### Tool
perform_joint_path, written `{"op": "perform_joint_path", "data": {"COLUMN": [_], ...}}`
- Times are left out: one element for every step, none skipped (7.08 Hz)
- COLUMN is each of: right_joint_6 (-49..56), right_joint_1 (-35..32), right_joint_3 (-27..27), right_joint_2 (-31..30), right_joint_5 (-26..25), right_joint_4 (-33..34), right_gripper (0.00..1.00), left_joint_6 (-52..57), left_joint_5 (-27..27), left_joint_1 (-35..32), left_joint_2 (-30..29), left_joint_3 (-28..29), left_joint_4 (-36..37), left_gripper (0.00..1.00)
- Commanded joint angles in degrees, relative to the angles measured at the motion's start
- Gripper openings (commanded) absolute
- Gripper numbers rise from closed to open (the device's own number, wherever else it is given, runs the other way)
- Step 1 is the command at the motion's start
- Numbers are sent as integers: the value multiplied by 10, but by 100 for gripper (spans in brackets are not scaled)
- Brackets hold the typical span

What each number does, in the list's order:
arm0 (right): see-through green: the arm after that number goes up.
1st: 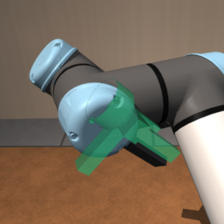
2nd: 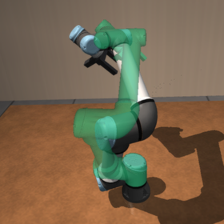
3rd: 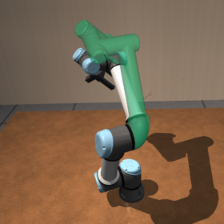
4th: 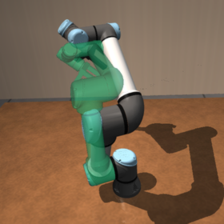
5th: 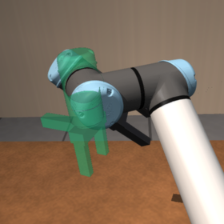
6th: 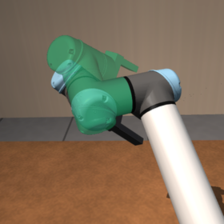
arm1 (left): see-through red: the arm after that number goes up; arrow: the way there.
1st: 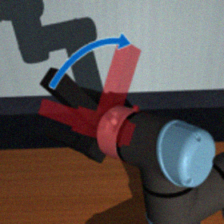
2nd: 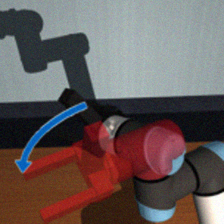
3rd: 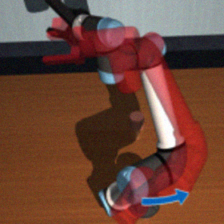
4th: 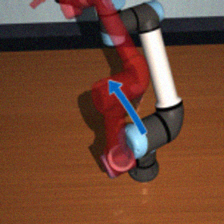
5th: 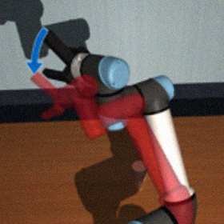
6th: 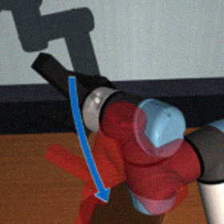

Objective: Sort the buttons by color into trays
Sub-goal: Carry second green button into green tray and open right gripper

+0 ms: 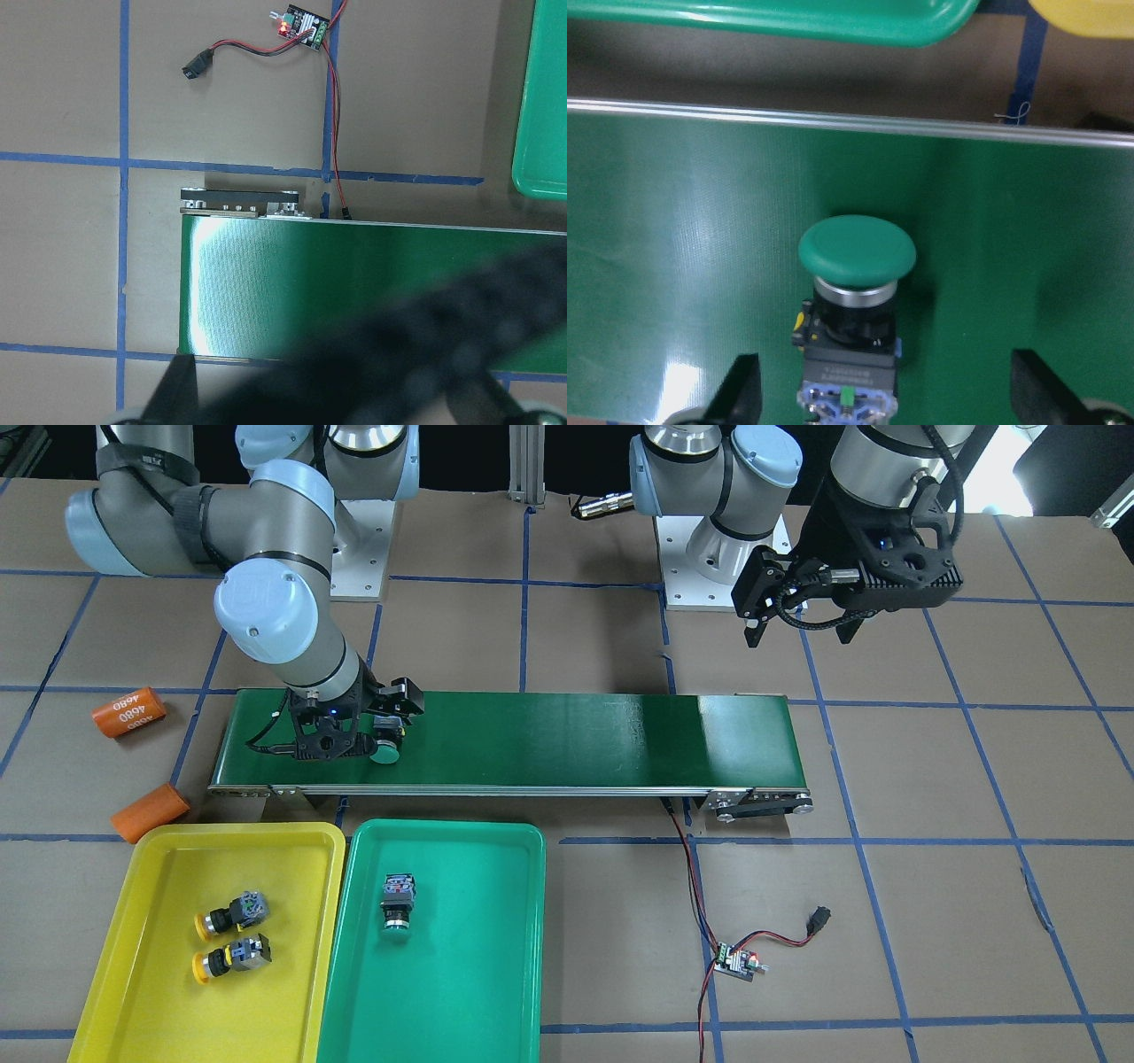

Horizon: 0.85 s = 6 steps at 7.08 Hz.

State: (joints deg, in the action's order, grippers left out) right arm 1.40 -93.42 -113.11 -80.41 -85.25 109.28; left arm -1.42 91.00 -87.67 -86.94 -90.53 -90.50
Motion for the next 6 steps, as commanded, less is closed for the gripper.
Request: {"op": "perform_joint_path", "data": {"right_joint_6": [-1,-2,-1,-1,0,0], "right_joint_1": [3,3,3,3,4,3], "right_joint_3": [-4,-4,-1,2,3,18], "right_joint_2": [8,8,7,6,5,-5], "right_joint_5": [-1,-4,-4,-2,-2,2], "right_joint_4": [2,2,2,2,8,15], "right_gripper": [41,0,0,0,0,0], "left_joint_6": [1,1,2,2,2,2], "left_joint_5": [2,1,1,1,1,1], "left_joint_1": [-2,-2,-2,-2,-2,-2], "left_joint_2": [1,0,0,0,0,0], "left_joint_3": [0,1,1,1,1,1], "left_joint_4": [0,0,0,0,0,0], "left_gripper": [100,100,100,100,100,100]}}
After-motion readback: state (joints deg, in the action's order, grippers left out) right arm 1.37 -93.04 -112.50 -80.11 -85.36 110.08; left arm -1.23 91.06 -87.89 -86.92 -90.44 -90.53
